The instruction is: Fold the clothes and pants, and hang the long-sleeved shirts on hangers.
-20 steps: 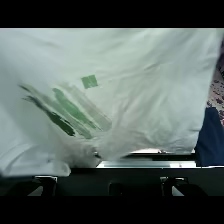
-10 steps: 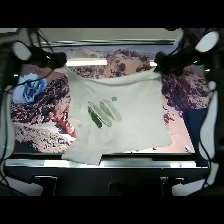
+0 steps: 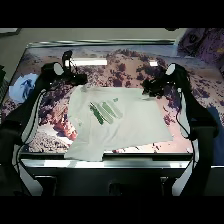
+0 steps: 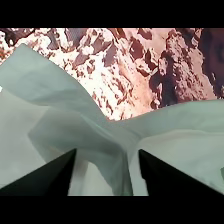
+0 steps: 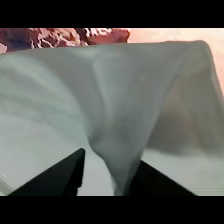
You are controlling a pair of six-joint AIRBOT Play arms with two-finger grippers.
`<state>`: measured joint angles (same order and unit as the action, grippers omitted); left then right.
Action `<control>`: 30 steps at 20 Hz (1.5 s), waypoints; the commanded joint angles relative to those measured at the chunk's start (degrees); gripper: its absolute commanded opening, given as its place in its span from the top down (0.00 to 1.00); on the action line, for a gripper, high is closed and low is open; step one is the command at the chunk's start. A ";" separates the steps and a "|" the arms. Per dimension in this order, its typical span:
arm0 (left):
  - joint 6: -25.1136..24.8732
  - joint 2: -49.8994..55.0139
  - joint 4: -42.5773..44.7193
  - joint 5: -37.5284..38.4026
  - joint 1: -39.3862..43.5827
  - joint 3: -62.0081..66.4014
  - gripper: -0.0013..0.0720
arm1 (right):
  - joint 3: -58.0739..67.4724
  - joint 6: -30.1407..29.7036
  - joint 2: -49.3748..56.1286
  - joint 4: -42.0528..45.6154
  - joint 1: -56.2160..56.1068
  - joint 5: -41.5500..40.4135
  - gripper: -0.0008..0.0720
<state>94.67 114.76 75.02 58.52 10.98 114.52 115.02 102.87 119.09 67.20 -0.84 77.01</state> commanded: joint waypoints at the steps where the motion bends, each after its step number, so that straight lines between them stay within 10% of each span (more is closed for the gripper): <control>1: -2.05 -1.16 -0.22 5.79 -1.66 1.97 0.07 | 0.02 -5.92 -1.25 -0.13 0.90 4.22 0.33; 3: -9.51 -4.72 2.67 14.73 -4.31 2.01 0.04 | 0.02 -13.29 -4.90 2.47 2.36 8.94 0.18; 8: -9.66 -14.67 4.33 29.42 -14.67 -4.92 0.04 | -2.86 -15.47 -14.49 -0.63 13.49 15.06 0.15; 17: -9.20 -48.83 1.07 22.88 -28.70 -58.49 0.04 | -46.23 -20.00 -34.10 2.05 32.11 13.79 0.15; 30: -9.20 -49.83 1.01 21.09 -28.52 -62.84 0.04 | -64.92 -29.11 -33.88 -4.04 31.58 -0.72 0.14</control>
<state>85.45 65.08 76.01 79.72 -17.47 51.94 53.01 76.27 85.10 65.25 30.72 80.38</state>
